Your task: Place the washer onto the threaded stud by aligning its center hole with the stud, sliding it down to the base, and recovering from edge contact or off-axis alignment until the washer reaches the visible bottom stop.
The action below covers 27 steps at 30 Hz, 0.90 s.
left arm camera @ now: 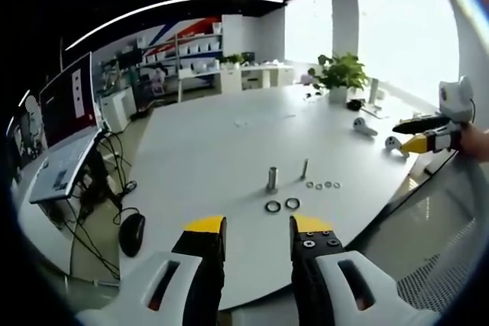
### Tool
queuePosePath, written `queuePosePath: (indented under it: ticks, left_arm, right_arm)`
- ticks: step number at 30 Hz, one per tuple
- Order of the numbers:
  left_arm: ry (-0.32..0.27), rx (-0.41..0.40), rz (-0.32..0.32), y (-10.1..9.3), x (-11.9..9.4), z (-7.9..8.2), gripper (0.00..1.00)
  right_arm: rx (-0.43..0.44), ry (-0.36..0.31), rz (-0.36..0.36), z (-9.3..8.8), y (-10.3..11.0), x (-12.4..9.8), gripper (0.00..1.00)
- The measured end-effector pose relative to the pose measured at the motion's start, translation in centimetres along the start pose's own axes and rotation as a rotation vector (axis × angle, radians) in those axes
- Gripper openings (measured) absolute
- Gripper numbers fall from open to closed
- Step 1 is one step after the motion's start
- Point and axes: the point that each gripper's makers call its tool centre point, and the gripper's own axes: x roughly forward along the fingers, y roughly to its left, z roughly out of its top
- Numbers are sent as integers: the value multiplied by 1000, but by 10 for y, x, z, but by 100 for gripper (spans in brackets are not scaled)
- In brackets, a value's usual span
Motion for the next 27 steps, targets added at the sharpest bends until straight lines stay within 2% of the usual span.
queuePosePath:
  ticks: [8, 11, 18, 22, 27]
  left_arm:
    - [24, -5, 13, 2, 1, -3, 31]
    - [84, 2, 27, 4, 4, -13, 31]
    - [147, -9, 23, 6, 7, -22, 33]
    - [241, 52, 9, 6, 10, -30, 33]
    - [248, 83, -25, 1, 24, -22, 34]
  right_arm:
    - [7, -12, -6, 2, -2, -1, 49]
    - [4, -10, -8, 1, -3, -1, 49]
    - [3, -5, -10, 1, -4, -1, 49]
    - [3, -4, -10, 0, -4, -1, 49]
    - [5, -3, -8, 1, -3, -1, 49]
